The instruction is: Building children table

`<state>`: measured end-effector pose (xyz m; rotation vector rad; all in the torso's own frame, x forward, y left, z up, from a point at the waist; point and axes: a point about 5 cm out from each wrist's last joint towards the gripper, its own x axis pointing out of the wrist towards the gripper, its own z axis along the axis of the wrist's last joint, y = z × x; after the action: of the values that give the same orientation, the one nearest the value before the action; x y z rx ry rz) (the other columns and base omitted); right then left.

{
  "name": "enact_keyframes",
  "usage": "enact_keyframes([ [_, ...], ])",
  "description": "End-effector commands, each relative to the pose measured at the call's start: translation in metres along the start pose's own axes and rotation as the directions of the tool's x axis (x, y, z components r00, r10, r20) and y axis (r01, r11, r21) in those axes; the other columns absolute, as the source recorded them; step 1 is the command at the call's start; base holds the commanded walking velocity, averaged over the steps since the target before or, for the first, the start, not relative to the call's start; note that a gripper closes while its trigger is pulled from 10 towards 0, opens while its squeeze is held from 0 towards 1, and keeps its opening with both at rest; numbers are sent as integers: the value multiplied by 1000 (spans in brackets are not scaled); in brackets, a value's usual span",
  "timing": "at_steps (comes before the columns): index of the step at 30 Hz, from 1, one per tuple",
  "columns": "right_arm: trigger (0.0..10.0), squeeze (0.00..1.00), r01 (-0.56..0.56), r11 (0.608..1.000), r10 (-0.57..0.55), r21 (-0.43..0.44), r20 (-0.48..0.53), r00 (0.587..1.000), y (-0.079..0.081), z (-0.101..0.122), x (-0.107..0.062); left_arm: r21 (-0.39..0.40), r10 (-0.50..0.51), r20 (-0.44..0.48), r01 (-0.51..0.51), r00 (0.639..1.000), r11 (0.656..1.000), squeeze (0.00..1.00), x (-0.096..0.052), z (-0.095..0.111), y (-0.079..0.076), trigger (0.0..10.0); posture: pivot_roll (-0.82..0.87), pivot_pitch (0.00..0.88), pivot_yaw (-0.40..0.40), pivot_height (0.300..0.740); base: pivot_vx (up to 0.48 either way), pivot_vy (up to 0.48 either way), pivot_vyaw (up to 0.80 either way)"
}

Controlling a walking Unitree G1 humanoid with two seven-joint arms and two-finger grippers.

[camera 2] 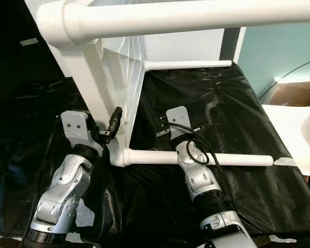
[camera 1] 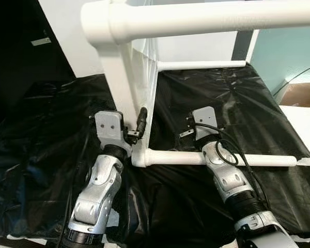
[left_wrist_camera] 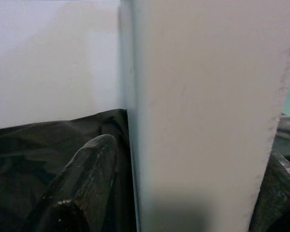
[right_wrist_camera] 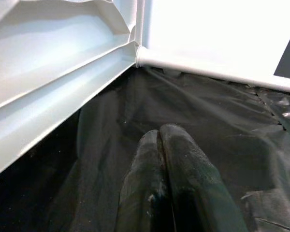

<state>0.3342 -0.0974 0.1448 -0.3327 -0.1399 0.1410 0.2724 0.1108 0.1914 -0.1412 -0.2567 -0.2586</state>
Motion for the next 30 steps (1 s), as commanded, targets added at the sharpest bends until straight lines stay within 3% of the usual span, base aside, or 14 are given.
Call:
enact_keyframes([
  [1,10000,0,-12,1000,12,-7,-10,1000,4,-4,-1,-37,98,41,-96,994,995,0,2,9,2,10000,18,0,77,740,0,0,0],
  [2,10000,0,-12,1000,12,-7,-10,1000,4,-4,-1,-37,98,41,-96,994,995,0,2,9,2,10000,18,0,77,740,0,0,0],
  [5,10000,0,-8,1000,8,-11,-27,1000,2,-9,-4,-94,-160,142,174,977,980,0,3,21,-34,10000,3,0,81,740,0,0,0],
  [15,10000,0,11,1000,-12,-21,-52,999,-3,-15,-6,-64,-344,88,350,935,935,0,12,10,-54,10000,-25,0,98,740,0,0,0],
  [18,10000,0,12,1000,-13,-21,-54,998,-3,-16,-8,-36,-358,0,358,934,933,0,15,-6,-58,10000,-26,0,100,740,0,0,0],
  [20,10000,0,12,1000,-13,-21,-54,998,-3,-16,-8,-36,-358,0,358,934,933,0,15,-6,-58,10000,-26,0,100,740,0,0,0],
  [21,10000,0,12,1000,-13,-21,-55,998,-3,-16,-8,-7,-342,-40,342,939,940,0,17,-12,-57,10000,-27,0,99,740,0,0,0],
  [22,10000,0,11,1000,-12,-20,-54,998,-2,-15,-8,18,-264,-130,269,956,963,0,21,-28,-52,10000,-30,0,100,740,0,0,0],
  [24,10000,0,12,1000,-13,-18,-53,999,-2,-14,-8,24,-221,-164,228,961,973,0,23,-35,-48,10000,-29,0,100,740,0,0,0],
  [25,10000,0,13,1000,-14,-17,-51,999,-2,-13,-7,26,-196,-179,204,964,979,0,24,-39,-46,5843,-29,0,100,740,0,0,0],
  [26,10000,0,13,1000,-14,-16,-50,999,-2,-13,-7,28,-184,-185,192,965,981,0,24,-40,-45,4431,-28,0,100,740,0,0,0],
  [27,10000,0,13,1000,-14,-16,-50,999,-2,-13,-7,28,-184,-185,192,965,981,0,24,-40,-45,4431,-28,0,100,740,0,0,0],
  [28,10000,0,14,1000,-14,-15,-49,999,-2,-13,-7,30,-167,-191,176,967,984,0,25,-41,-44,549,-29,0,101,740,0,0,0],
  [30,10000,0,16,1000,-17,-14,-49,999,-3,-13,-7,32,-130,-198,139,972,990,0,26,-43,-40,0,-28,0,103,740,0,0,0],
])
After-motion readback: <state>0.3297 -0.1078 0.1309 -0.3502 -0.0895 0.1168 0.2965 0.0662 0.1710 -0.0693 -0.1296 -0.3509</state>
